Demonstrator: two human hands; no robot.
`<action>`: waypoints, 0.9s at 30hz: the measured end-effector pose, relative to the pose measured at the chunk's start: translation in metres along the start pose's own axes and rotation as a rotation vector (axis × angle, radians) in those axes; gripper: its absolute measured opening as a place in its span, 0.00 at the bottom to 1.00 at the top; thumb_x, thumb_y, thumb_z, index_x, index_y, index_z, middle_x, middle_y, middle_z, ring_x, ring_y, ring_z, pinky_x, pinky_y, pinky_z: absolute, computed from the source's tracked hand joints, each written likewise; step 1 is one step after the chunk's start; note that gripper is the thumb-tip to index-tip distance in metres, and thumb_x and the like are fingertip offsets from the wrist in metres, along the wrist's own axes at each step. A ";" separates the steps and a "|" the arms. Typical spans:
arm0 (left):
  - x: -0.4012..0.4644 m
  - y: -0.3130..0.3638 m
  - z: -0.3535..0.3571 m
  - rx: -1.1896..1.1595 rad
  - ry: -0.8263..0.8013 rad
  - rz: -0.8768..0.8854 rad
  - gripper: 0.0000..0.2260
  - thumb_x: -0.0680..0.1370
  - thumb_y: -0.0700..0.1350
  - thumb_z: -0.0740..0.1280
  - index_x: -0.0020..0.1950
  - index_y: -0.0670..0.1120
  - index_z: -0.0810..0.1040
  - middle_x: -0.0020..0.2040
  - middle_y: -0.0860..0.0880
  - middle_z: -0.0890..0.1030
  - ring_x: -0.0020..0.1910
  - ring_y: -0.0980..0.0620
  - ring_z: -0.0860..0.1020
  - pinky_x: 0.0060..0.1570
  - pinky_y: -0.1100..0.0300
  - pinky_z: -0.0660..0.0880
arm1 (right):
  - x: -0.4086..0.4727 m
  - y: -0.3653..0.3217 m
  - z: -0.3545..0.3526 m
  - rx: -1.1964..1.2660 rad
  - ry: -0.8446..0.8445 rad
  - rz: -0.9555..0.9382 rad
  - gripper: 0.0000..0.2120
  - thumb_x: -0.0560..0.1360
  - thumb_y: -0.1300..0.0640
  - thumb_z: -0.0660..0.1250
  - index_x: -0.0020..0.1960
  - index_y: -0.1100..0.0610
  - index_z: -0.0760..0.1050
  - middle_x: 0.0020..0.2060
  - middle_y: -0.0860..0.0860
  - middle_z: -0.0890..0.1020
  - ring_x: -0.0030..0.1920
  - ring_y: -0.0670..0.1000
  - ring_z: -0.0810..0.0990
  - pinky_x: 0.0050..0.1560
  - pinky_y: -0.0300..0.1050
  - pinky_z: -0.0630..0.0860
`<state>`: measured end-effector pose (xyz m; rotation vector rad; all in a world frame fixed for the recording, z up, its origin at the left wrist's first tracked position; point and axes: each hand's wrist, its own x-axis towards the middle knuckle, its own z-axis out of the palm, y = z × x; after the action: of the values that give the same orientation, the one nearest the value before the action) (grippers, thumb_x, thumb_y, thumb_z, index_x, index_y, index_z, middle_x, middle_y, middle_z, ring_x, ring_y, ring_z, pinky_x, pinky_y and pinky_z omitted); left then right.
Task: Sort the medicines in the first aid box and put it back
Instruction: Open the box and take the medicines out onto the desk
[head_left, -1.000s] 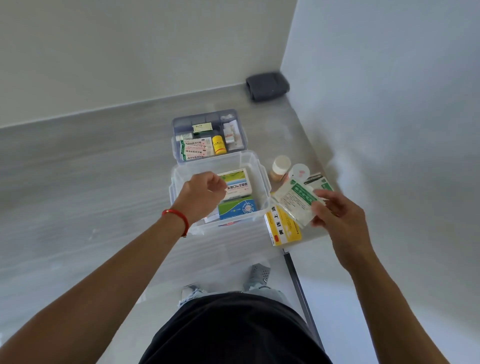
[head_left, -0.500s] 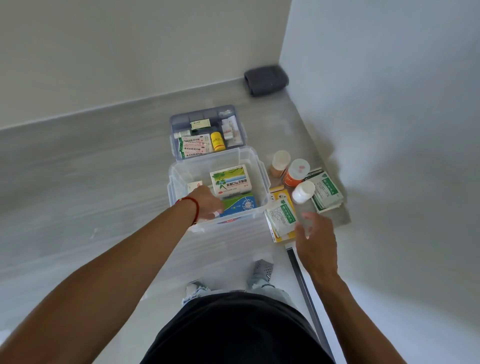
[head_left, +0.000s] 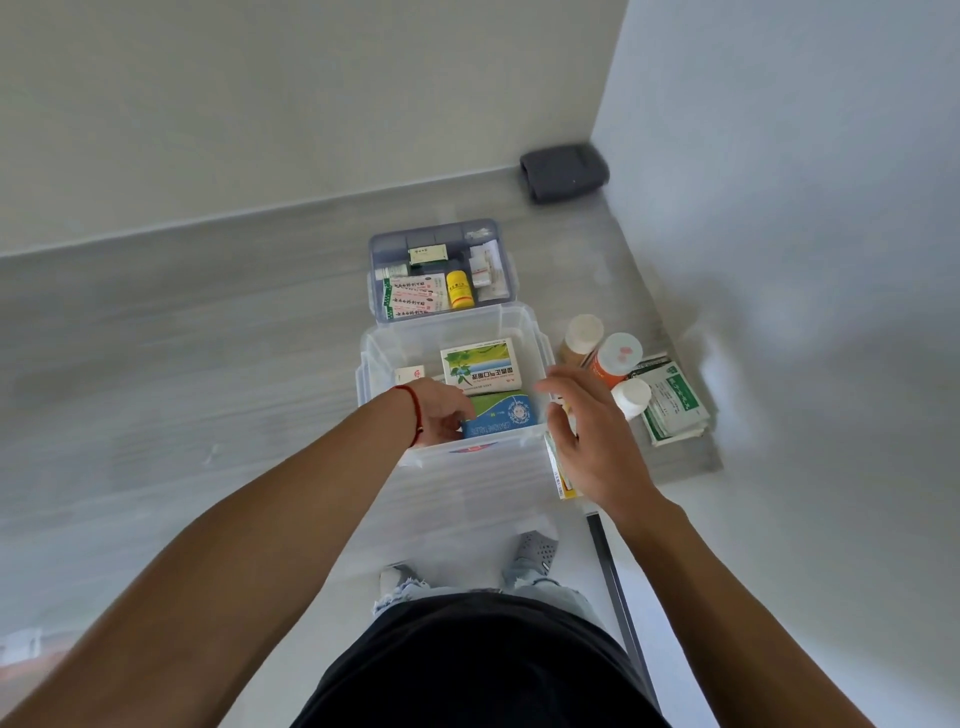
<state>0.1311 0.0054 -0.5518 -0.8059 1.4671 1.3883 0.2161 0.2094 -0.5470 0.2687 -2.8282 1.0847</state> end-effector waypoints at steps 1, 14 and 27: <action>0.001 -0.001 0.001 0.032 0.009 0.008 0.18 0.78 0.28 0.65 0.66 0.39 0.73 0.60 0.37 0.80 0.59 0.40 0.80 0.62 0.47 0.76 | -0.001 0.001 0.000 -0.004 -0.008 -0.008 0.11 0.78 0.68 0.71 0.60 0.63 0.80 0.63 0.57 0.80 0.65 0.56 0.78 0.63 0.52 0.80; -0.066 0.013 -0.033 0.505 0.212 0.630 0.08 0.81 0.41 0.66 0.60 0.46 0.79 0.53 0.46 0.83 0.50 0.49 0.82 0.44 0.58 0.81 | 0.021 -0.025 -0.016 0.045 -0.007 0.035 0.12 0.82 0.56 0.68 0.65 0.53 0.80 0.65 0.48 0.81 0.65 0.50 0.75 0.63 0.45 0.70; -0.098 -0.025 -0.065 0.010 0.017 0.671 0.17 0.75 0.37 0.74 0.62 0.41 0.76 0.50 0.40 0.86 0.48 0.42 0.85 0.48 0.50 0.83 | 0.063 -0.094 0.021 0.903 -0.194 0.611 0.11 0.77 0.56 0.74 0.58 0.57 0.79 0.48 0.51 0.89 0.49 0.51 0.89 0.52 0.50 0.85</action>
<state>0.1769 -0.0755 -0.4747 -0.3149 1.8486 1.8553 0.1722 0.1184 -0.4912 -0.5004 -2.3848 2.5290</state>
